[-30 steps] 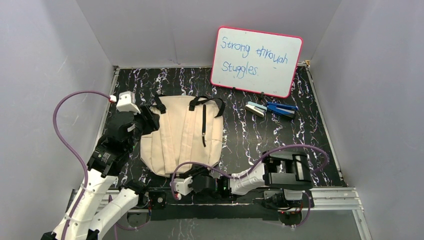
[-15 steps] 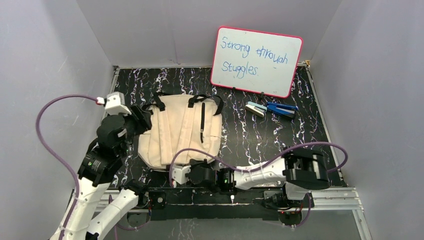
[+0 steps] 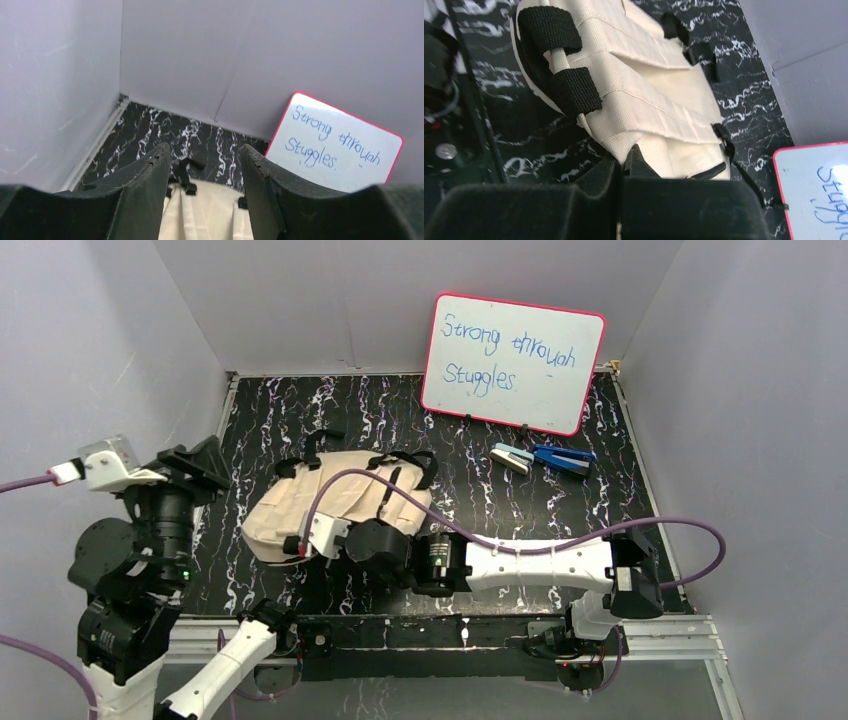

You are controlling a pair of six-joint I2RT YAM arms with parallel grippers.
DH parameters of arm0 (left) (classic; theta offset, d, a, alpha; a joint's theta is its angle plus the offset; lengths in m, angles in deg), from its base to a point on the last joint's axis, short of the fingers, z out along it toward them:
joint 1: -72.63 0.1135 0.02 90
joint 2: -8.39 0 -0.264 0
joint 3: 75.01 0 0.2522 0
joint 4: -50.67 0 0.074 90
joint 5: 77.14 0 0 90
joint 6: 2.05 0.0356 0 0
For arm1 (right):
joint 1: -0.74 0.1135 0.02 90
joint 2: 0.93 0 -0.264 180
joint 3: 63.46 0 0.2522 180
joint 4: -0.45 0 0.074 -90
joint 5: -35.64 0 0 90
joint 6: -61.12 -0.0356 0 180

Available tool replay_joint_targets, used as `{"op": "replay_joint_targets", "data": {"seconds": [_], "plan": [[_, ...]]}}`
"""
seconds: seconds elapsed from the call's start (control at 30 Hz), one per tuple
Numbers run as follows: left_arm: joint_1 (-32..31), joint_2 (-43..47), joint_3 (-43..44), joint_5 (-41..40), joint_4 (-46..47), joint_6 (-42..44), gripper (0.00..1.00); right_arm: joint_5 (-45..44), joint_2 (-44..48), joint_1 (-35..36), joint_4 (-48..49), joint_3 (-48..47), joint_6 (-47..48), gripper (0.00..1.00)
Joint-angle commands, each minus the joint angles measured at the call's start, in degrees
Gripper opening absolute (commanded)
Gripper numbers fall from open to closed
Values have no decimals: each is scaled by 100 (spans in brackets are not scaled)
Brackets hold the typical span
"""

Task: Pack the student bag
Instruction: Adjust the student bag at the center of the board.

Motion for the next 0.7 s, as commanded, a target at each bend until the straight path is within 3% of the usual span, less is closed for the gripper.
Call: {"op": "replay_joint_targets", "data": {"seconds": [0.0,0.2,0.37,0.5,0.67], "plan": [[21,-131,629,-161,327,703,52,531,7,94,590,-1540,-887,0],[21,-218,1086,-303,335,1002,53,607,-882,104,-84,-3369,-1718,0],[21,-217,1101,-240,332,951,53,70,-1228,-159,-145,-4422,-2305,0],[21,-286,1027,-196,330,850,53,1406,-998,-1745,-228,-4203,-4190,0],[21,-512,981,68,266,630,53,2553,-438,-3887,366,-2349,-5706,0]]}}
